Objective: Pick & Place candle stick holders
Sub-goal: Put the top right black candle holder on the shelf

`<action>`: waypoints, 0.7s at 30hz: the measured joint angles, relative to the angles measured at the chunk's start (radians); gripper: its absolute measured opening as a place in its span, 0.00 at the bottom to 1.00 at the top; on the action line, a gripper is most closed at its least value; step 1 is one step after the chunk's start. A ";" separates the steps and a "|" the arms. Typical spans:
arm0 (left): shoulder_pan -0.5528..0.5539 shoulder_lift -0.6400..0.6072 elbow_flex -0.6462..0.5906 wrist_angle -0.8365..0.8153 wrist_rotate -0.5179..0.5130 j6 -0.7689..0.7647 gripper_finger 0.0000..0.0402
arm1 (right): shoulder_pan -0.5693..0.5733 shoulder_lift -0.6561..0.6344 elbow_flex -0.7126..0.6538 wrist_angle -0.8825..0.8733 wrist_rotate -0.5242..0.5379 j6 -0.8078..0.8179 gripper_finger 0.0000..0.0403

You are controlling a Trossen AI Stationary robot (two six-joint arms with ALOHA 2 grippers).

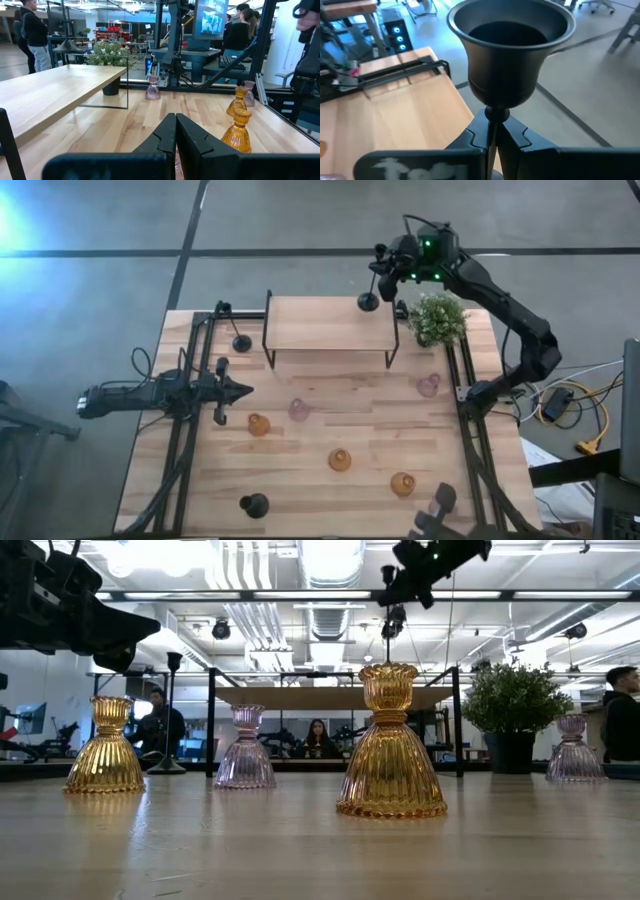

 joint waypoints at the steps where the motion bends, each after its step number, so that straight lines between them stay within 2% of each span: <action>1: 0.000 0.000 0.000 0.000 0.000 0.000 0.03 | -0.007 0.009 0.000 0.003 0.000 -0.002 0.03; 21: 0.000 0.000 0.000 0.000 0.000 0.000 0.03 | -0.069 0.006 -0.029 0.005 -0.049 -0.024 0.03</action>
